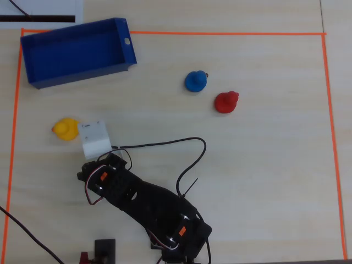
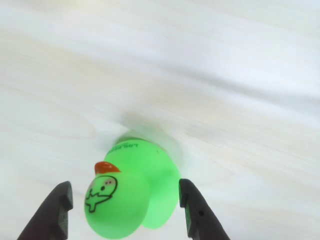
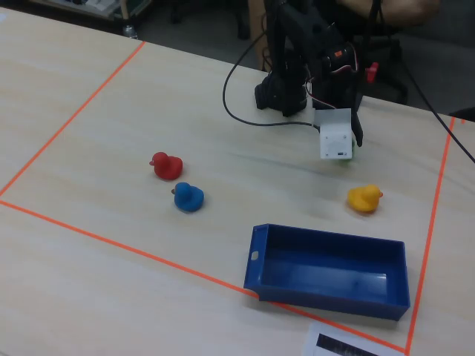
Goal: Grasp green duck and put it into box.
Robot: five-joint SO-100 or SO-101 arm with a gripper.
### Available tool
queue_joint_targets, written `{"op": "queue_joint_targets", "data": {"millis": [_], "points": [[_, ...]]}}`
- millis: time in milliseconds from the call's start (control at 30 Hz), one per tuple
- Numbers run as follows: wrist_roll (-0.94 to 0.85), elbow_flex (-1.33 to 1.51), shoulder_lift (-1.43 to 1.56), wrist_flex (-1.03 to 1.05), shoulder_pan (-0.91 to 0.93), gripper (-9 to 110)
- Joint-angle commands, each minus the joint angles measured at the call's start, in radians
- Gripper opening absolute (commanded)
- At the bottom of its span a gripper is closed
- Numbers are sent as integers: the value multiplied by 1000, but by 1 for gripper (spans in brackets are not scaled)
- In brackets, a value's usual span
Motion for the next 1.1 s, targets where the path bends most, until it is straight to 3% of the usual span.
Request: {"op": "queue_joint_targets", "data": {"millis": [0,133,200,433,700,1067], "points": [[12,-14,31,11,-17,24],[20,29,31,-17,-25,15],[28,37,31,-21,-26,0],[28,-55,49,46,44,0],[103,-584,-38,3,382,0],[143,-1333,-673,29,400,0]]}}
